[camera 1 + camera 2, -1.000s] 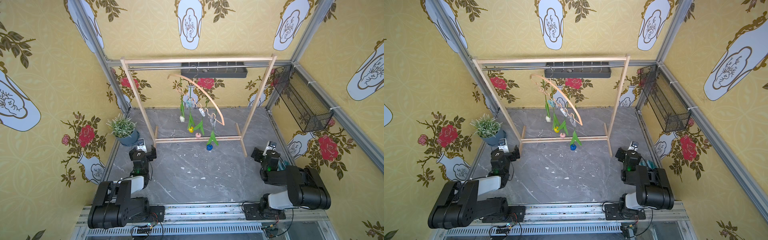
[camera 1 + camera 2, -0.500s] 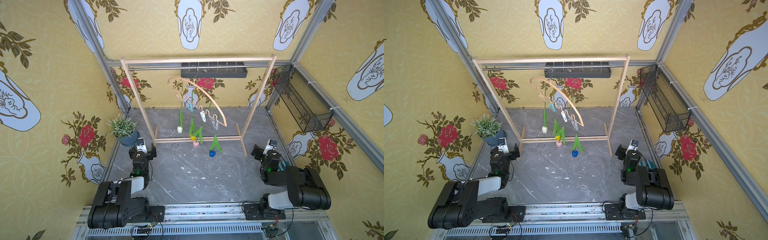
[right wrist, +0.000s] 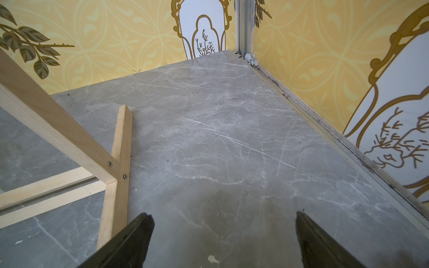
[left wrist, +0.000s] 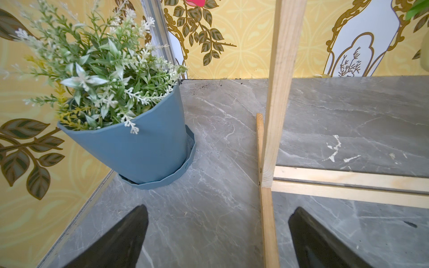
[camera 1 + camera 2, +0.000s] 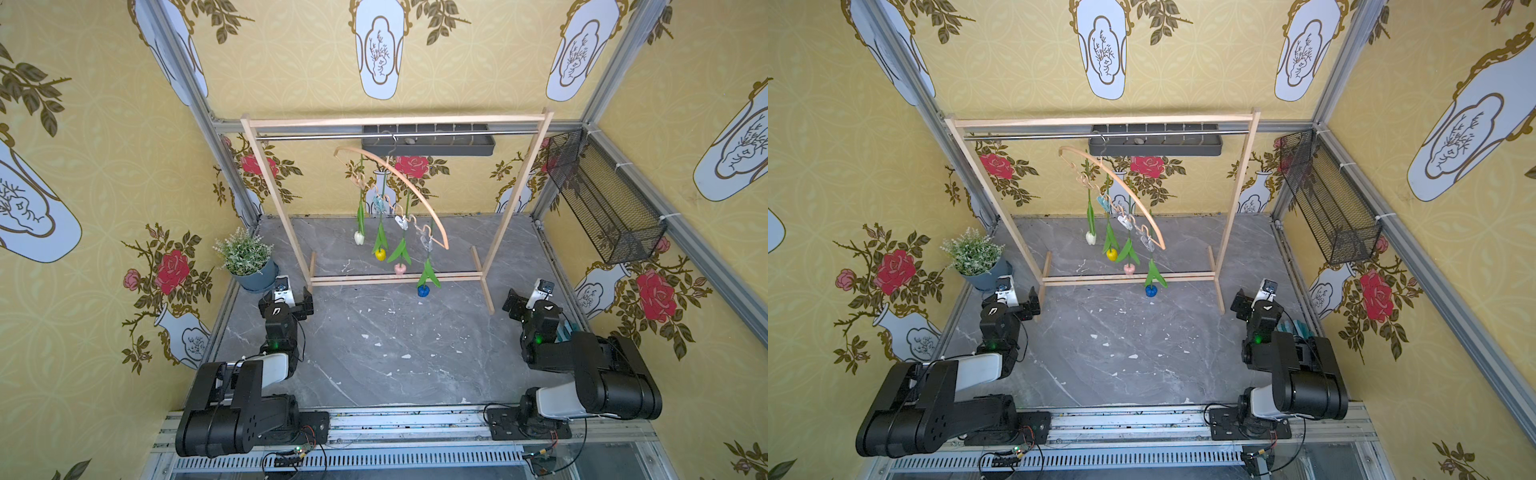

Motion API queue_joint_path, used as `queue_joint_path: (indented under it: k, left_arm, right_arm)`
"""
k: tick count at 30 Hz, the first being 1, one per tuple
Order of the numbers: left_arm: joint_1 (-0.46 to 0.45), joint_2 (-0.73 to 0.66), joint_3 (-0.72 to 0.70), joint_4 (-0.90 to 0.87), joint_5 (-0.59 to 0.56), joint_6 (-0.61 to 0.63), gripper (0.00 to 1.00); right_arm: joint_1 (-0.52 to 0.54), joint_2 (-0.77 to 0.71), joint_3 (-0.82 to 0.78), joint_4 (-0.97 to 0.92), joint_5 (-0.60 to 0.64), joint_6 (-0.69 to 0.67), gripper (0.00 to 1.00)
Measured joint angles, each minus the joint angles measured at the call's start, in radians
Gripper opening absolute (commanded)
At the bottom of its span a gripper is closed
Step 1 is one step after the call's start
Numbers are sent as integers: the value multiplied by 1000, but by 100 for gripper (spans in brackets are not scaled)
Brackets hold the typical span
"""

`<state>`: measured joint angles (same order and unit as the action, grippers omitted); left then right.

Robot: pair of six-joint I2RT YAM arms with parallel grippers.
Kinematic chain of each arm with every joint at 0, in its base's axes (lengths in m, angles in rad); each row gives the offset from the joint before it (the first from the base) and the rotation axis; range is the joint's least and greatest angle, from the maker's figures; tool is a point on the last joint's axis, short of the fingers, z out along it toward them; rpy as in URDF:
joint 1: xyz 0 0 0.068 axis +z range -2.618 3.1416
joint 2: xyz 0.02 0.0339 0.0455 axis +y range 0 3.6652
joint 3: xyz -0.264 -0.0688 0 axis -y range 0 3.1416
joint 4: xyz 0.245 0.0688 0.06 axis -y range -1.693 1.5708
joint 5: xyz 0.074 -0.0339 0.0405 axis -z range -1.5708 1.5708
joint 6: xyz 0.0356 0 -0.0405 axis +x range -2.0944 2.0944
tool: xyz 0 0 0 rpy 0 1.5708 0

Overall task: Dry the flowers on a clothes hanger
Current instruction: Reset both arms

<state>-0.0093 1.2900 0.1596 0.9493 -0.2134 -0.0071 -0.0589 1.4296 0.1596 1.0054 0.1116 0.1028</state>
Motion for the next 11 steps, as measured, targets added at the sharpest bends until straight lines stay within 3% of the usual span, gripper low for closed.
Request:
queue_joint_path:
  k: [11]
  left_arm:
    - [0, 0, 0, 0, 0, 0, 100]
  right_arm:
    - [-5, 11, 9, -1, -4, 0, 97]
